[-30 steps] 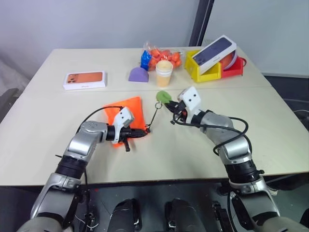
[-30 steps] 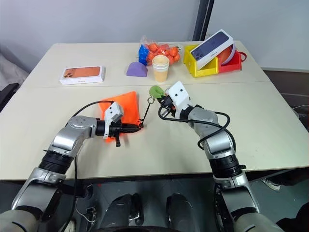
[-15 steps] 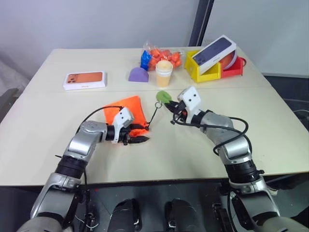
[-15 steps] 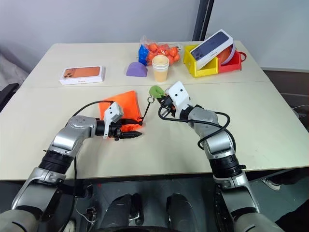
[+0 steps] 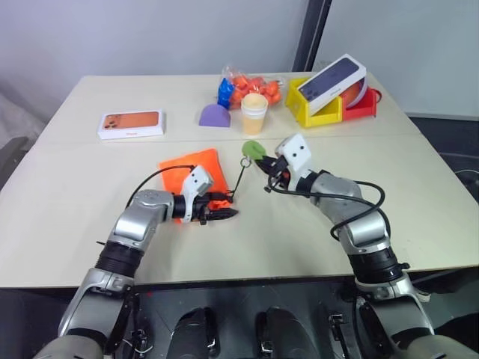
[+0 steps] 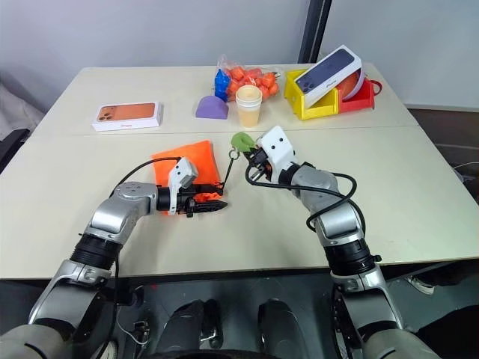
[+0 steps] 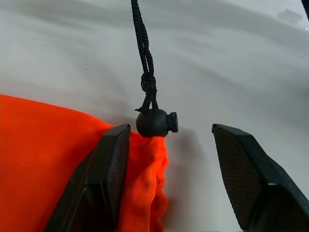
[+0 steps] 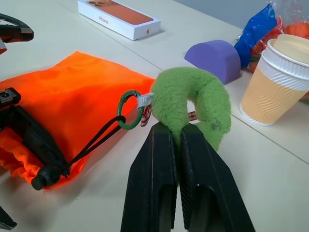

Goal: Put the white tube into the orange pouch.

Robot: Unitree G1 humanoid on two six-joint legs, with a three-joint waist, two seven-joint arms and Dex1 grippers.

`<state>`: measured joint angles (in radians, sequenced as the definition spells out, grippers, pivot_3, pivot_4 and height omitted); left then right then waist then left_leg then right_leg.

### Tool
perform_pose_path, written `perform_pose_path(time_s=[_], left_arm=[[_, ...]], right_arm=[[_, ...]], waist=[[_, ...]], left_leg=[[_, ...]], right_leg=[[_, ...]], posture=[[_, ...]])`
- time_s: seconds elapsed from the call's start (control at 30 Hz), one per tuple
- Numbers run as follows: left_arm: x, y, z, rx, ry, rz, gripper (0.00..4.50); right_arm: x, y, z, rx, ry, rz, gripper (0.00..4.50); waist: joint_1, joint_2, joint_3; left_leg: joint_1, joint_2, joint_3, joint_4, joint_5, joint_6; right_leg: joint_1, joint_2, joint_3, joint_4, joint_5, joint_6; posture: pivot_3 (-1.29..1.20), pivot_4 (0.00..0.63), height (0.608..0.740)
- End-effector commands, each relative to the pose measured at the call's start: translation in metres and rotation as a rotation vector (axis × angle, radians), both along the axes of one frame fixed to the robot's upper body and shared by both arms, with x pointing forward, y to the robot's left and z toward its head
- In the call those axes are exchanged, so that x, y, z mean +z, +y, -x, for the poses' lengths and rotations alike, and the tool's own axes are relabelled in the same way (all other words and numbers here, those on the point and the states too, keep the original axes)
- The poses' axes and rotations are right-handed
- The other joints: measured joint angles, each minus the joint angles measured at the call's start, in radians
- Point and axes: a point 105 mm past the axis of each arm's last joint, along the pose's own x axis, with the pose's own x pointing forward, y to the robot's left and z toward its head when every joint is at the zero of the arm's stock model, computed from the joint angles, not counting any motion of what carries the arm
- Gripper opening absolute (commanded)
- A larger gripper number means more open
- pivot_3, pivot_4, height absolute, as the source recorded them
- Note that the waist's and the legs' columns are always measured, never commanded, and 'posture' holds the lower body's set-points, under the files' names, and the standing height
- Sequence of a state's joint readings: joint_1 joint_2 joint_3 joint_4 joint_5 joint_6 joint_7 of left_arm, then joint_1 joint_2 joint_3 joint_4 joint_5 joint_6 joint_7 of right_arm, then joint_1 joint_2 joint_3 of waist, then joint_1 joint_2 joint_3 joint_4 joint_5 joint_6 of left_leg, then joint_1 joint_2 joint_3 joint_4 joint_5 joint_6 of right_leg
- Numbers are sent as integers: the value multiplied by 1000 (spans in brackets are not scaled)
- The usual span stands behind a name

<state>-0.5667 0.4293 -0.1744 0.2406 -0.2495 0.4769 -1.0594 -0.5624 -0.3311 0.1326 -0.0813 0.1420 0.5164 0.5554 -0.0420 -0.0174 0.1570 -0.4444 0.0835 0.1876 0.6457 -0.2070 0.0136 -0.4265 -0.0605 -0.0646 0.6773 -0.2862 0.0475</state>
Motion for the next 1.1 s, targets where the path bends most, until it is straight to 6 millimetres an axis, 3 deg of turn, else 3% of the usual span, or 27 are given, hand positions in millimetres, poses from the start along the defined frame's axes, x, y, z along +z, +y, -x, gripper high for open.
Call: perform_pose_path(time_s=[0.03, 0.17, 0.2, 0.27, 0.4, 0.7, 0.87, 1.1], left_arm=[[18, -2, -4, -1, -52, 29, 2868], [17, -2, -5, 2, -49, 31, 2868], [17, -2, -5, 3, -47, 31, 2632], [17, -3, -5, 4, -46, 32, 2104], [17, -2, -5, 8, -42, 41, 164], [16, 0, -7, 18, -55, 23, 115], [4, 24, -5, -2, -107, -139, 115], [-3, 61, 7, -33, -99, -279, 115]], right_arm=[[22, 6, 3, 22, -78, -25, 0], [22, 6, 3, 22, -77, -26, 0], [22, 6, 3, 22, -77, -27, 0], [21, 6, 3, 22, -77, -28, 0], [21, 6, 3, 22, -77, -26, 0], [21, 6, 3, 21, -77, -24, 0], [23, -2, -1, -17, -87, -24, 0], [20, -30, -19, -190, -84, 1, 0]], waist=[[0, 0, 0], [0, 0, 0], [0, 0, 0], [0, 0, 0], [0, 0, 0], [0, 0, 0], [-2, 0, 0], [-1, 0, 0]], left_leg=[[0, 0, 0, 0, 0, 0], [0, 0, 0, 0, 0, 0], [0, 0, 0, 0, 0, 0], [0, 0, 0, 0, 0, 0], [0, 0, 0, 0, 0, 0], [0, 0, 0, 0, 0, 0], [0, 0, 0, 0, 0, 0], [0, 0, 0, -1, 0, 0]], right_leg=[[0, 0, 0, 0, 0, 0], [0, 0, 0, 0, 0, 0], [0, 0, 0, 0, 0, 0], [0, 0, 0, 0, 0, 0], [0, 0, 0, 0, 0, 0], [0, 0, 0, 0, 0, 0], [0, 0, 0, 0, 0, 0], [-1, -1, 0, 0, 0, 0]], posture=[[0, 150, 740], [0, 150, 740], [0, 150, 740], [0, 150, 740], [0, 150, 740], [0, 150, 740], [0, 150, 740], [0, 150, 740]])
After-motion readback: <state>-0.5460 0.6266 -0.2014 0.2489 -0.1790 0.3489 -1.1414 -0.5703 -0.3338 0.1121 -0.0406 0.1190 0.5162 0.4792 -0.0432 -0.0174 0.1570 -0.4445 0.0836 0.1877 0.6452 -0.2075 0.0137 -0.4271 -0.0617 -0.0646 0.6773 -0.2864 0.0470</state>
